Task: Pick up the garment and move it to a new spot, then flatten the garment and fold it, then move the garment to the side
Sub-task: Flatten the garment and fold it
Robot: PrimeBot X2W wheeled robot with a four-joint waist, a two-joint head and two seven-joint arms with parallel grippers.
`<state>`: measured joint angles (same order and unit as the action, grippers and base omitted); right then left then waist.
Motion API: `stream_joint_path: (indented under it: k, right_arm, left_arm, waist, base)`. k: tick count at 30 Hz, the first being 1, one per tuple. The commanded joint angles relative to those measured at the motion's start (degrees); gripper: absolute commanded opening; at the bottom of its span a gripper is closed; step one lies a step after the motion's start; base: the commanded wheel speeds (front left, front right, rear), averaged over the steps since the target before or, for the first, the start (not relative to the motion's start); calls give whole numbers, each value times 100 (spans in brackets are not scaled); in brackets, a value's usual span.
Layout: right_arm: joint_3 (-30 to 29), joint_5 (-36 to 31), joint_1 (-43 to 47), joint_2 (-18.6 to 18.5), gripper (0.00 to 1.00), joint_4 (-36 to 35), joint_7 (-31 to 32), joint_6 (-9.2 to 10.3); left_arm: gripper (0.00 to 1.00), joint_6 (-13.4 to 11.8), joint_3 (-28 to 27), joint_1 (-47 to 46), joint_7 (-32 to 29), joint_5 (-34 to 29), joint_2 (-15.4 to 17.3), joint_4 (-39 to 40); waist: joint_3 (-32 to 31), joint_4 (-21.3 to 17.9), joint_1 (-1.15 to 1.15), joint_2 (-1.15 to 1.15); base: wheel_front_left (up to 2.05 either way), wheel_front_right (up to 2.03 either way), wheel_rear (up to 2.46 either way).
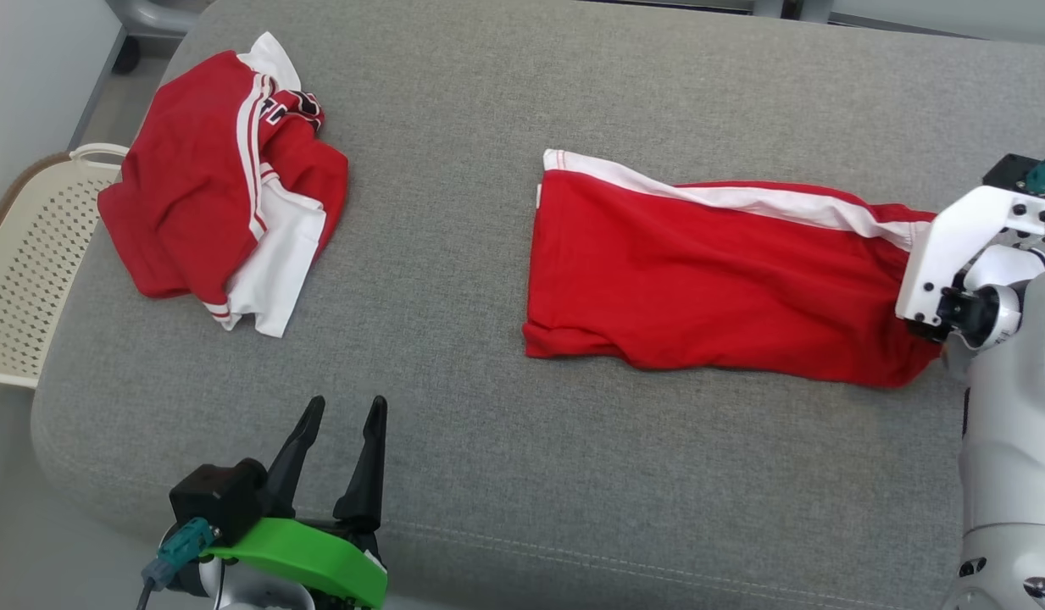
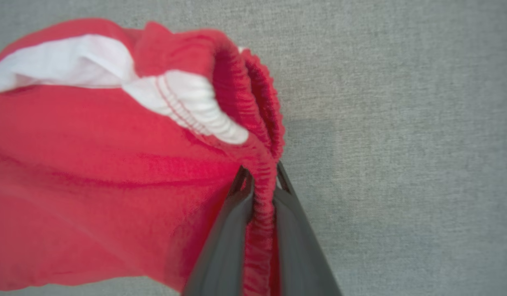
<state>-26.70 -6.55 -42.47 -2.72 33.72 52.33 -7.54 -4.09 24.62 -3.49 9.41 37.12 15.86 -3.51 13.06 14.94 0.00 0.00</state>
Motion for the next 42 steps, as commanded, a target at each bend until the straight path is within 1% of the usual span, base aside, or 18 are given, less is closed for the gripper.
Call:
stream_joint_path:
  k: [1,6,7,11,14,19,23,26,31,34,37,42]
  right_arm:
    - [-46,-46,104,-81,0,-86,60,10]
    - [-191,-164,422,-287,0,-572,413,10]
    - [-248,-192,557,-353,0,-815,558,10]
    - [-352,-200,747,-553,0,-1253,828,10]
    - [-432,-259,819,-600,0,-1538,966,9]
    - [-528,-350,785,-736,0,-1822,1147,10]
    - [-526,-382,763,-850,0,-1892,1221,10]
    - [-376,-276,650,-821,0,-1917,1320,9]
    - [71,-40,539,-582,0,-2000,1588,9]
    - [376,359,492,-396,0,-2004,1762,9]
    - [578,564,517,-381,0,-2040,1832,9]
    - [883,1012,549,-245,0,-2001,1877,6]
  left_arm:
    - [100,-36,-9,-2,27,39,46,28]
    - [100,-57,-22,13,10,57,69,42]
    - [100,-59,-24,18,-8,70,83,47]
    - [100,-92,-29,19,-16,57,98,76]
    - [100,-95,-23,-3,-21,60,113,87]
    - [100,-75,14,-45,-36,65,115,76]
    - [100,-64,40,-21,-41,77,114,41]
    - [100,-82,50,43,-31,93,121,38]
    - [100,-98,70,100,-25,110,112,24]
    - [100,-84,89,111,-26,122,103,16]
    - [100,-88,99,127,-18,131,99,22]
    - [100,-96,109,156,-8,151,121,21]
  waist:
    - [-30,-60,0,0]
    - [-81,-184,0,0]
    - [-96,-229,0,0]
    - [-97,-313,0,0]
    - [-97,-359,0,0]
    - [-105,-362,0,0]
    - [-180,-298,0,0]
    - [-235,-257,0,0]
    - [-320,-203,0,0]
    - [-367,-154,0,0]
    - [-389,-120,0,0]
    - [-439,-27,0,0]
  base:
    - [0,0,0]
    - [0,0,0]
    - [0,0,0]
    - [0,0,0]
    - [0,0,0]
    - [0,0,0]
    - [0,0,0]
    - [0,0,0]
    - [0,0,0]
    - [0,0,0]
    - [0,0,0]
    - [0,0,0]
